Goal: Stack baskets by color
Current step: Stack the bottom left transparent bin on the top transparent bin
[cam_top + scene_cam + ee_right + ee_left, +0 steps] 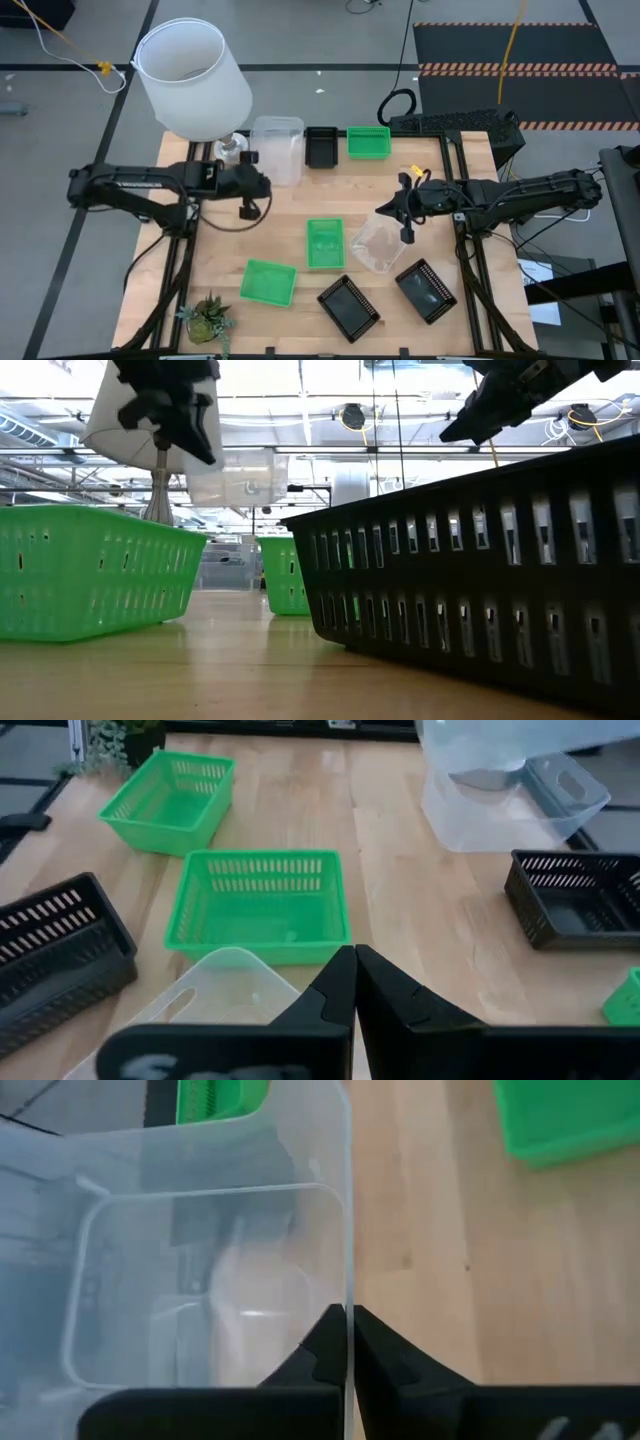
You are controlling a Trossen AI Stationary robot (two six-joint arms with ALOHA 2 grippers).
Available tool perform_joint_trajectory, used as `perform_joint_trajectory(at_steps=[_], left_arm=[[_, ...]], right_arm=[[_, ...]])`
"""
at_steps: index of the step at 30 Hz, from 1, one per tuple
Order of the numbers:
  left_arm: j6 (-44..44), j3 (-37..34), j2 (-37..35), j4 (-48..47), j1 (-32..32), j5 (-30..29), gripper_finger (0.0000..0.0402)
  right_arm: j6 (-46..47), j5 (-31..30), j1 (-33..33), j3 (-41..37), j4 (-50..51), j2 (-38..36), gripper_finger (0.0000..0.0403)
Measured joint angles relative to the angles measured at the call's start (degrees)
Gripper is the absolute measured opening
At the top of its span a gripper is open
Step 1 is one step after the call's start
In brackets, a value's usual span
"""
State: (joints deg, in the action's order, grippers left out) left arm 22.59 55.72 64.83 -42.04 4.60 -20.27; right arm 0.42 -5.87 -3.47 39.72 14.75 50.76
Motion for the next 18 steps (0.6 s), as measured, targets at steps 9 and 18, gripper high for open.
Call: perform_joint_trajectory(at_steps=[9,18], left_arm=[[6.0,-6.1,-0.8,5.9,11.8,5.9,0.0005],[10.4,-6.4,-0.8,7.1,19.7,10.8,0.0006]], right_arm=[[-9.4,-0.1,0.1,0.0,-1.1,0.0,0.0002],[-19.2,-0.3,0.1,0.0,-4.3,0.0,0.0002]])
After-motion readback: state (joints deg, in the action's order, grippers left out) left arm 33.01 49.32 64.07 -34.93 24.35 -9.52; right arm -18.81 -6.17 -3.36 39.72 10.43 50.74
